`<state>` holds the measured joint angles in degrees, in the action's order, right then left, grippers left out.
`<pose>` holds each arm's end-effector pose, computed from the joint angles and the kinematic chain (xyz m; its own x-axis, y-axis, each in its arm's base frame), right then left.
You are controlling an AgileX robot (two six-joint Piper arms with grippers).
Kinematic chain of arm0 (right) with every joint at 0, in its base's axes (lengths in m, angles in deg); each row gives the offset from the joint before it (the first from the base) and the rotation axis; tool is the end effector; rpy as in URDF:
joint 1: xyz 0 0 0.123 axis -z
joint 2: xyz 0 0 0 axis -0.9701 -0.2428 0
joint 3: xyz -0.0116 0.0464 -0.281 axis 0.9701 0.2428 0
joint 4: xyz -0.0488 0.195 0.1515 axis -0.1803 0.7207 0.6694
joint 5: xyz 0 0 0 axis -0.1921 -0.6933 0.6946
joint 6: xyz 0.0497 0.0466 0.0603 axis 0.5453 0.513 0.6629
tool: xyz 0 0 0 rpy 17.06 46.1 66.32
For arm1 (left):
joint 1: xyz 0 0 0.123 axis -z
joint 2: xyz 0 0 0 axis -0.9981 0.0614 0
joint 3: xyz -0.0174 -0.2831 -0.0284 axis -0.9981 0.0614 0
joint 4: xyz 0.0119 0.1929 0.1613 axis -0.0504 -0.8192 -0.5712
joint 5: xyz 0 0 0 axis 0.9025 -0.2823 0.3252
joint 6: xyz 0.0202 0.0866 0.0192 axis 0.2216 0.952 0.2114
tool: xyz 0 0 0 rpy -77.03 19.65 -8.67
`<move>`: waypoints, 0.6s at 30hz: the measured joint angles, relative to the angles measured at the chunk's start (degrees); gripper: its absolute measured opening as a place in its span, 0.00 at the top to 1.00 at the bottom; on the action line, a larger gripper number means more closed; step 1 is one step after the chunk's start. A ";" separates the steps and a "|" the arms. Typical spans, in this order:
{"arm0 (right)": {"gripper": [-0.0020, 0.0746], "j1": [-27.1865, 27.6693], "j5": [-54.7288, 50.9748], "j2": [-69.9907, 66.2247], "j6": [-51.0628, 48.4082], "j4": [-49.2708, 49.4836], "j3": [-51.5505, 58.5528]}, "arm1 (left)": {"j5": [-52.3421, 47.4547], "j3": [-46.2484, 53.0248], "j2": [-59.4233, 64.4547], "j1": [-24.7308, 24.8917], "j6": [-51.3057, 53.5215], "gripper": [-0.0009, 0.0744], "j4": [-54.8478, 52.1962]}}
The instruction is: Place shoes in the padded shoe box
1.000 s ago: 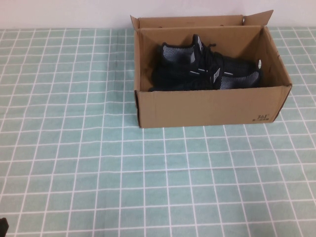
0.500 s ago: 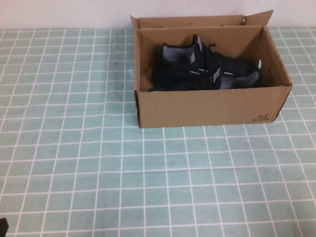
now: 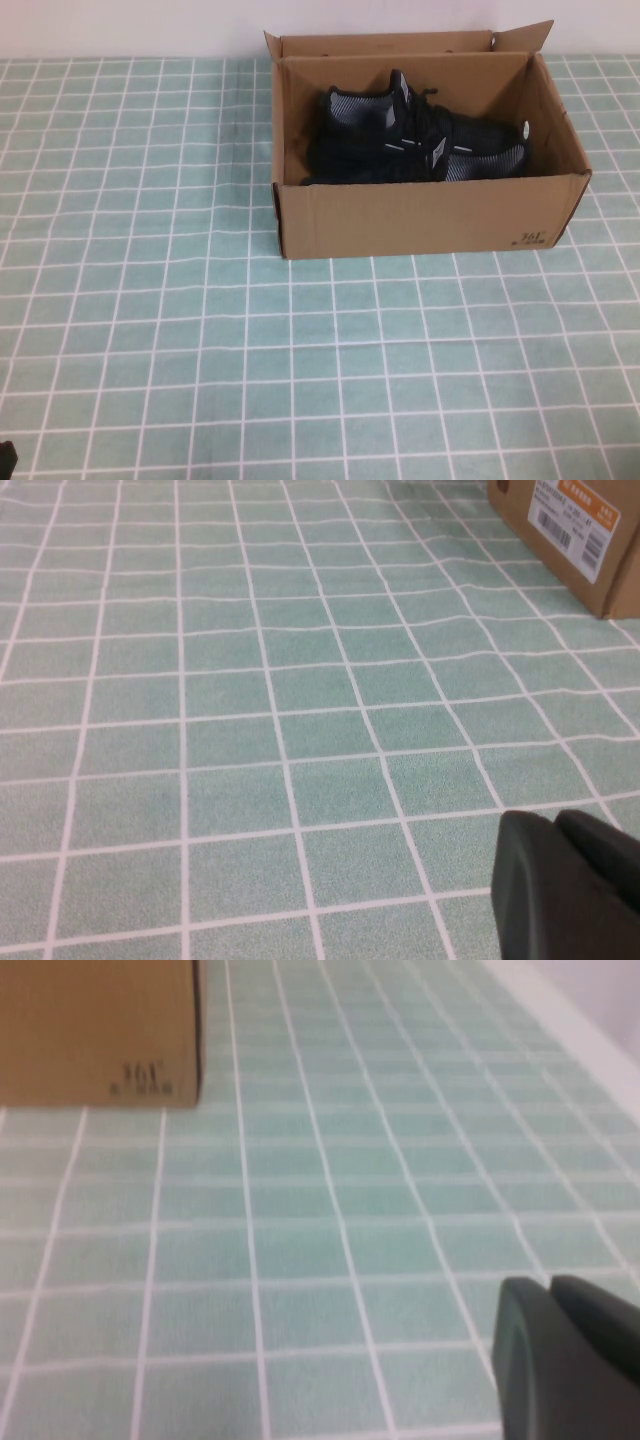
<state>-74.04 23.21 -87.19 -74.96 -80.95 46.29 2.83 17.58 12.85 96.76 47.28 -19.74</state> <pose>0.0521 -0.0084 0.1731 -0.2829 -0.0266 -0.9588 0.0934 0.9941 -0.0552 0.0512 -0.0115 0.1730 -0.3080 -0.0594 -0.9495 0.1661 0.9794 -0.1152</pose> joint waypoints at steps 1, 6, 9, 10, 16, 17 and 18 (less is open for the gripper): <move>0.99 -0.16 -0.66 0.00 0.12 -0.11 0.00 | 0.00 0.00 0.00 0.00 0.00 0.99 0.00; 0.99 -0.44 -1.58 0.00 0.10 -0.21 0.00 | 0.00 0.00 0.00 0.00 0.00 0.99 0.00; 0.99 -0.63 -1.58 0.00 0.24 -0.33 0.00 | 0.00 0.00 0.00 0.00 0.00 0.99 0.00; 0.99 -0.73 -1.58 0.00 0.24 -0.43 0.00 | 0.00 0.00 0.00 0.00 0.00 0.99 0.00; 0.99 -0.73 -1.58 0.00 0.24 -0.42 0.00 | 0.00 0.00 0.00 0.00 0.00 0.99 0.00; 0.99 -0.73 -1.58 0.00 0.24 -0.42 0.00 | 0.00 0.00 0.00 0.00 0.00 0.99 0.00; 0.99 -0.73 -1.58 0.00 0.24 -0.42 0.00 | 0.00 0.00 0.00 0.00 0.00 0.99 0.00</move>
<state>-74.76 21.63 -87.19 -74.72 -81.37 46.29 2.83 17.58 12.85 96.76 47.28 -19.74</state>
